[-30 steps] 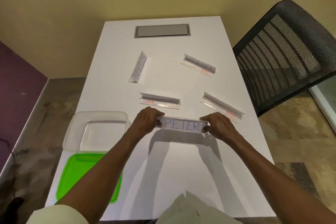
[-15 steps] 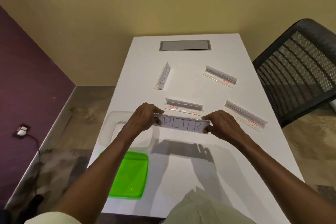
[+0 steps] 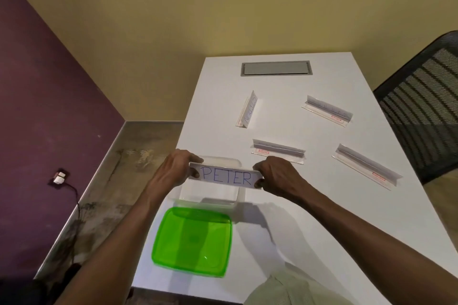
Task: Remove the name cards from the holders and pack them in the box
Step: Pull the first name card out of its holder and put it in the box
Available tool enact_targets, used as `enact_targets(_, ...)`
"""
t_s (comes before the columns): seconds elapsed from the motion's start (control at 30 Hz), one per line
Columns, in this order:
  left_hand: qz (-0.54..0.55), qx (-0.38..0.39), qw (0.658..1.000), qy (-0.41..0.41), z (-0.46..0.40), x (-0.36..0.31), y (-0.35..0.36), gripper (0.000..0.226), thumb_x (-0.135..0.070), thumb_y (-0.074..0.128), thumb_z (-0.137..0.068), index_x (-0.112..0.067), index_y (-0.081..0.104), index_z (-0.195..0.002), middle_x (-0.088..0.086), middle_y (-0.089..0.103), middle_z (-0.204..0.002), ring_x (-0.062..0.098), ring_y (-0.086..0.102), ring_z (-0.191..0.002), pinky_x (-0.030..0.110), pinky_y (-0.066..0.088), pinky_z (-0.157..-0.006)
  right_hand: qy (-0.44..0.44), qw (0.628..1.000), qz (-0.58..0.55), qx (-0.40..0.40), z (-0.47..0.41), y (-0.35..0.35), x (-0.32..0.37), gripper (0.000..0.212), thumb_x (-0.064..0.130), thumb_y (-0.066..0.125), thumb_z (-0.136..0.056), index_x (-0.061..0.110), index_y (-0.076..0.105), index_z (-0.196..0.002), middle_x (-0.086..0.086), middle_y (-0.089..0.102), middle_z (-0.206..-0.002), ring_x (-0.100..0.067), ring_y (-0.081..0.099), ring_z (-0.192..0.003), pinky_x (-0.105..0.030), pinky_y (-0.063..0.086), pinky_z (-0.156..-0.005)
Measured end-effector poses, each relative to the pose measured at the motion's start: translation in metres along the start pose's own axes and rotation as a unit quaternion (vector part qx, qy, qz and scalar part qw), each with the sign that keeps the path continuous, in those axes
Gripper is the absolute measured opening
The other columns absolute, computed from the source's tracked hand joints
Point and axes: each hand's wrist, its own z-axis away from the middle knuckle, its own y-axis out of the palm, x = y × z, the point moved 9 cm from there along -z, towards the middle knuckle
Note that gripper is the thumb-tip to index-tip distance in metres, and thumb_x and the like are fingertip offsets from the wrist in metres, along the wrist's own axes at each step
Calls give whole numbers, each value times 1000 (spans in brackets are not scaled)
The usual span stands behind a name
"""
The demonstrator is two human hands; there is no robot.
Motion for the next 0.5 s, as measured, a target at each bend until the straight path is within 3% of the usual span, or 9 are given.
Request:
enact_targets(0.07, 18, 8, 1000, -18, -2, 21, 0, 44, -1, 79, -70, -18, 74, -109, 0, 77, -85, -18, 58, -60, 0, 35, -54, -19, 1000, 5, -4, -10, 4, 15, 21, 28, 72, -72, 10, 65, -82, -15, 66, -78, -34, 61, -78, -32, 35, -56)
enact_targets(0.13, 19, 10, 1000, -22, -5, 37, 0, 43, 2, 76, -70, -18, 75, -109, 0, 77, -81, -22, 51, -49, -3, 35, -50, -36, 999, 20, 2, -20, 12, 28, 23, 29, 72, -73, 10, 63, -81, -15, 65, -78, -35, 61, -78, -32, 34, -56)
enact_targets(0.23, -15, 4, 1000, -16, -7, 54, -1, 43, -1, 80, -70, -18, 74, -109, 5, 76, -103, -12, 55, -65, -2, 37, -59, -59, 997, 39, 17, -34, 27, 46, 26, 31, 72, -73, 8, 63, -79, -16, 63, -76, -36, 60, -74, -32, 35, -55)
enact_targets(0.37, -21, 32, 999, -8, -14, 71, 10, 47, 5, 73, -74, -14, 69, -117, 13, 72, -111, 16, 71, -90, 25, 55, -86, -92, 993, 69, 41, -48, 48, 64, 25, 30, 72, -74, 8, 62, -77, -16, 63, -73, -35, 60, -68, -30, 34, -53)
enact_targets(0.5, -94, 49, 994, 12, -19, 74, 17, 46, -10, 77, -76, -17, 68, -121, 12, 69, -118, 25, 66, -106, 32, 52, -95, -110, 988, 88, 71, -58, 65, 74, 19, 25, 69, -74, 8, 63, -78, -15, 64, -73, -33, 60, -66, -31, 37, -54)
